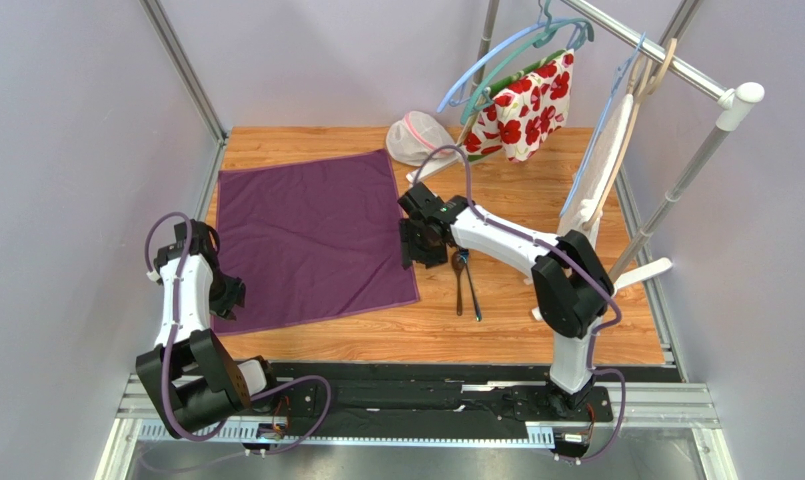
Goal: Fold the napkin into a case and place the utensils inside
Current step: Flatten out the crumpled napkin at the center of the board.
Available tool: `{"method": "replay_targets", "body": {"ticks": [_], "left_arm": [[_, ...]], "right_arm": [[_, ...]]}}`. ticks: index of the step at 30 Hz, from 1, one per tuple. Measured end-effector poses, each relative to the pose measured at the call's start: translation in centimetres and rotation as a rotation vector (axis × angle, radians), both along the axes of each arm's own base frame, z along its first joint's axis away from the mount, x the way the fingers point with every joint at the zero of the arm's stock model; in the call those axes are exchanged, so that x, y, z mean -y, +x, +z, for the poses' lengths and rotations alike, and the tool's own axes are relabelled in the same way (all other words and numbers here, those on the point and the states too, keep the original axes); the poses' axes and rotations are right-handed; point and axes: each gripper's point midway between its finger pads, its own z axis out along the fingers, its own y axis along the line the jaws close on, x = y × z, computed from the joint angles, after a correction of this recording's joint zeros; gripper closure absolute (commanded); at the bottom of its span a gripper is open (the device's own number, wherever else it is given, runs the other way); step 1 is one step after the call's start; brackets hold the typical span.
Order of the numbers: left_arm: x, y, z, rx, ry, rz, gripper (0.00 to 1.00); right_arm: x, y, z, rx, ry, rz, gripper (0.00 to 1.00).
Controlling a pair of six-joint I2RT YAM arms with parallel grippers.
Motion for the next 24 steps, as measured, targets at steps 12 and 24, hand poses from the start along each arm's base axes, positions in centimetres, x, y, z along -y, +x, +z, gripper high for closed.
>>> {"method": "replay_targets", "body": {"ticks": [12,24], "left_arm": [[0.0,0.3,0.5,0.035,0.010,-0.001,0.53],[-0.1,0.3,1.0,0.061,0.024,-0.002,0.53]], "right_arm": [[3.3,-6.5,-5.1,-0.178,-0.069,-0.216,0.54],[2.3,-7.6,-6.0,-0.248,0.007,-0.363,0.54]]}}
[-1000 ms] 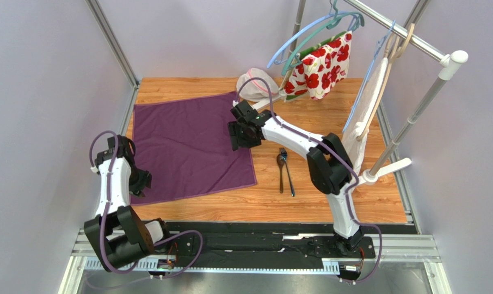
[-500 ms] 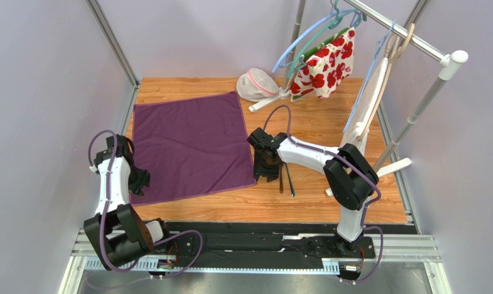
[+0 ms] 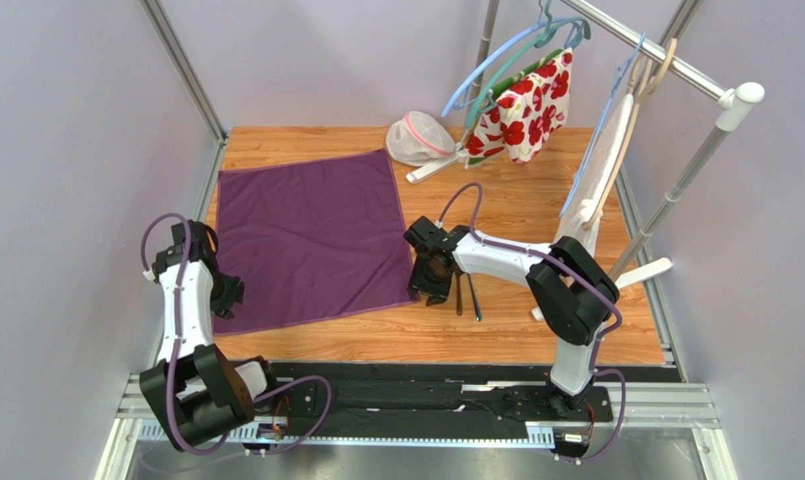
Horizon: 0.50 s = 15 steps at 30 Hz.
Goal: Fold the napkin into a case and place the utensils inside
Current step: Flatten out the crumpled napkin at the center of the board, then pick up the flattened napkin from the center of the board.
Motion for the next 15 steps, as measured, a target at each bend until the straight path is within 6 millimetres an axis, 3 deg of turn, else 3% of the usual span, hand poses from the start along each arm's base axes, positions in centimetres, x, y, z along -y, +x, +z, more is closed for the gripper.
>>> {"method": "replay_targets", "body": {"ticks": [7,10,13,15], "left_arm": [[0.0,0.0,0.1,0.006,0.003,-0.002,0.53],[0.0,0.0,0.1,0.008,0.002,-0.001,0.53],[0.2,-0.1,-0.1,0.007,-0.007,0.000,0.53],[0.3,-0.3,-0.3,0.005,-0.016,0.005,0.52]], "right_arm": [[-1.5,0.2,0.2,-0.014,0.074,-0.034,0.57],[-1.6,0.3,0.1,-0.014,0.081,-0.052,0.74],[-1.6,0.5,-0.1,-0.019,0.090,-0.066,0.76],[-1.6,0.5,-0.2,-0.021,0.096,-0.069,0.85]]}}
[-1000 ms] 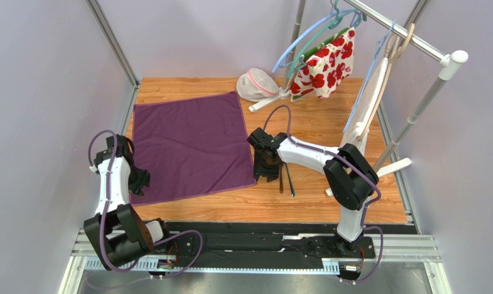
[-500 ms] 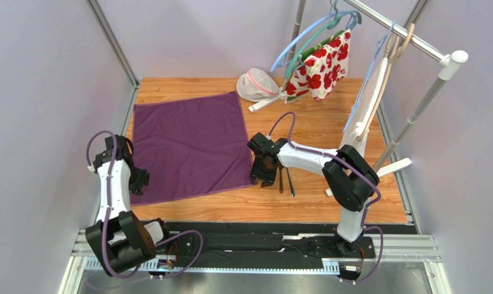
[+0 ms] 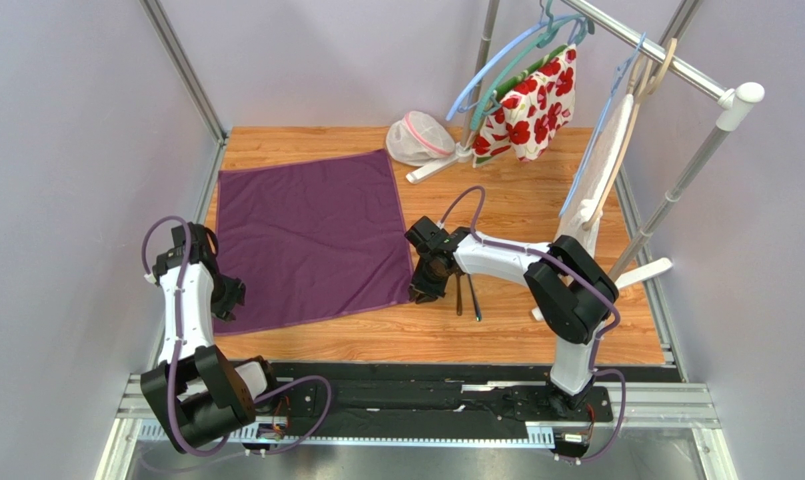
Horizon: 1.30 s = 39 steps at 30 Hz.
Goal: Fold the napkin into a case and place the utensils inside
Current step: Pick up the flattened napkin from the center of the board.
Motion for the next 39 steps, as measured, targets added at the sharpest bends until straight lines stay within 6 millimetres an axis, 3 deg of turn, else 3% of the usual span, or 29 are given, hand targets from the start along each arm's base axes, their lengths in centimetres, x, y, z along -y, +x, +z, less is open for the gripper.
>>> {"method": "replay_targets", "body": {"ticks": [2,9,19,26,32,39], "left_arm": [[0.0,-0.1,-0.1,-0.003,-0.010,0.009,0.52],[0.2,0.0,-0.5,0.012,-0.044,0.006,0.53],[3.0,0.6,-1.1,0.001,-0.131,-0.112,0.55],[3.5,-2.7,-0.5,0.035,-0.065,0.049,0.46],[1.8,-3.5,-1.8,-0.059,-0.022,0.187,0.42],[-0.5,-3.5,-4.5,-0.086,-0.036,0.280,0.72]], "right_arm": [[-0.1,0.1,0.0,0.007,0.009,0.004,1.00],[0.0,1.0,0.1,0.069,0.058,0.034,1.00],[1.8,5.2,1.8,0.287,0.051,0.094,1.00],[0.2,6.5,4.0,0.348,0.110,0.128,1.00],[0.7,6.8,4.2,0.336,0.133,0.152,1.00],[1.8,7.9,5.9,0.370,0.156,0.140,1.00]]}}
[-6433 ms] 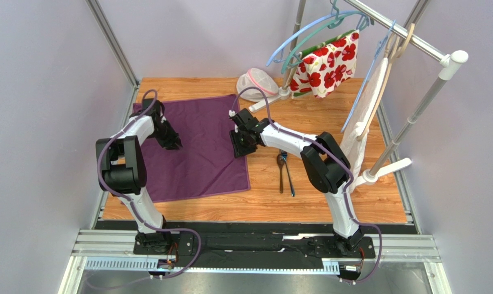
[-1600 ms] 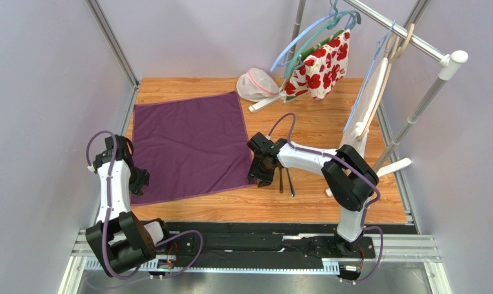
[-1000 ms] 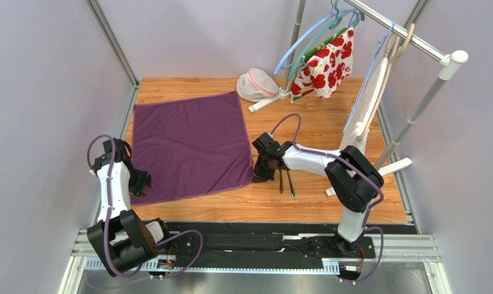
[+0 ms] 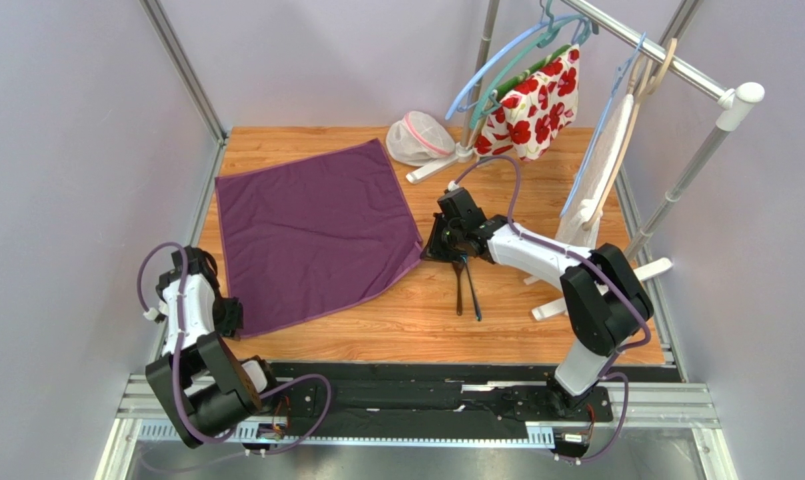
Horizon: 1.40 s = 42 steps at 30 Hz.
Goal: Fold the napkin into a case and place the utensils inside
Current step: Pick up the flattened napkin from the center of the board.
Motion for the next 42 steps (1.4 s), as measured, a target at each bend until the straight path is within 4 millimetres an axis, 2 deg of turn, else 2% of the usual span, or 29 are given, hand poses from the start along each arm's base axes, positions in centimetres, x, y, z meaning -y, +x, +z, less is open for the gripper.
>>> {"method": "replay_targets", "body": {"ticks": [3,9,14,16,18,21,23,25,27,29,30,31,34,36,42], "left_arm": [[-0.8,1.7,-0.5,0.035,0.009,-0.033,0.79],[-1.8,5.7,-3.1,0.020,-0.075,-0.072,0.83],[-2.9,9.8,-3.0,0.011,-0.087,-0.132,0.83],[-3.4,11.5,-2.9,0.024,-0.082,-0.151,0.91],[-4.0,13.5,-2.9,0.032,-0.088,-0.174,0.92],[-5.0,16.5,-2.7,0.061,-0.083,-0.208,0.90],[-5.5,17.4,-2.6,0.073,-0.068,-0.218,0.86],[-5.6,16.8,-2.3,0.059,-0.051,-0.216,0.81],[-5.3,15.3,-1.6,0.049,-0.031,-0.212,0.74],[-4.8,13.4,-0.4,0.048,-0.008,-0.209,0.73],[-4.6,12.4,0.4,0.055,0.008,-0.209,0.64],[-4.5,11.9,1.1,0.065,0.023,-0.209,0.61],[-4.3,10.3,2.5,0.084,0.055,-0.212,0.58],[-4.3,9.2,2.3,0.080,0.054,-0.204,0.58],[-5.3,5.1,-0.2,0.001,-0.020,-0.136,0.57]], "right_arm": [[-0.1,0.0,0.2,-0.001,0.012,0.005,1.00],[-0.4,-0.5,0.2,-0.019,0.029,0.025,1.00],[-0.7,-0.8,0.3,-0.024,0.041,0.039,1.00],[-0.8,-0.9,0.3,-0.024,0.042,0.042,1.00],[-0.8,-0.9,0.2,-0.024,0.040,0.046,1.00],[-0.8,-0.9,0.1,-0.024,0.033,0.053,1.00],[-0.9,-0.8,0.1,-0.025,0.029,0.060,1.00],[-1.2,-0.7,0.0,-0.026,0.030,0.070,1.00],[-1.4,-0.6,0.0,-0.029,0.031,0.080,1.00],[-1.6,-0.7,-0.2,-0.037,0.032,0.091,1.00],[-1.7,-0.7,-0.2,-0.040,0.033,0.098,1.00],[-1.8,-0.9,-0.3,-0.043,0.034,0.104,1.00],[-1.9,-1.1,-0.3,-0.050,0.039,0.115,1.00],[-1.9,-1.2,-0.3,-0.052,0.041,0.118,1.00],[-2.1,-1.4,-0.2,-0.058,0.050,0.130,1.00]]}}
